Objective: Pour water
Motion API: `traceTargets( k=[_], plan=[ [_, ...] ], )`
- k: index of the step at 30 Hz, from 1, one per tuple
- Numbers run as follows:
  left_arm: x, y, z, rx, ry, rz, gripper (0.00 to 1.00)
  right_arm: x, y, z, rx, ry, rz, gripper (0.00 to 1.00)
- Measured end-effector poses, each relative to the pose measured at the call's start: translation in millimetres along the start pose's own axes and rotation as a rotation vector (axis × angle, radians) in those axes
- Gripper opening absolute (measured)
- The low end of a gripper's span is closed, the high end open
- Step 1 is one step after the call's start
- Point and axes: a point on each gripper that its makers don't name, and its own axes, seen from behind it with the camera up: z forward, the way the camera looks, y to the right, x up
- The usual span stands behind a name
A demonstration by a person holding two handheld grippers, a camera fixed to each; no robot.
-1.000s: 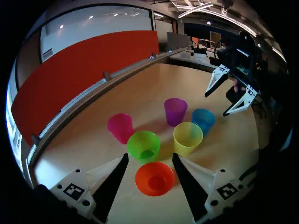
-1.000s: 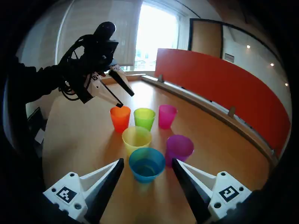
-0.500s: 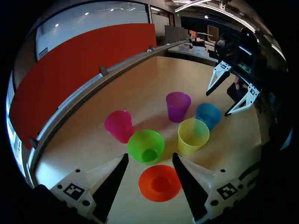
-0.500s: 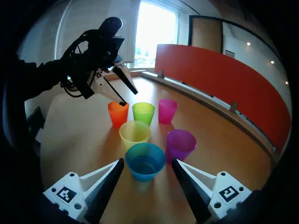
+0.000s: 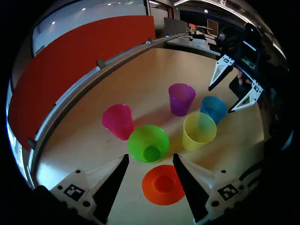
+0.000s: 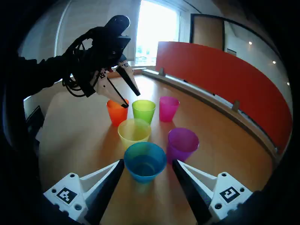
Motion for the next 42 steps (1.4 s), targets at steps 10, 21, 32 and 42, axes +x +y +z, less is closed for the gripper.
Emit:
traceTargets(
  k=[10,21,32,42],
  plan=[
    [-5.1,1.8,8.5,-0.012,-0.04,0.01,0.87,-4.2,-3.0,7.5,0.015,-0.012,-0.007,0.99],
    [-7.6,4.1,13.5,-0.022,-0.076,0.021,0.87,-12.4,-2.7,14.4,0.017,-0.034,-0.012,0.99],
    [-7.8,2.9,17.9,-0.023,-0.135,0.042,0.87,-17.4,-2.8,22.9,0.023,-0.048,-0.006,0.99],
    [-11.0,4.2,28.3,-0.046,-0.161,0.009,0.87,-18.0,-3.9,27.5,0.032,-0.05,-0.004,1.0]
  ],
)
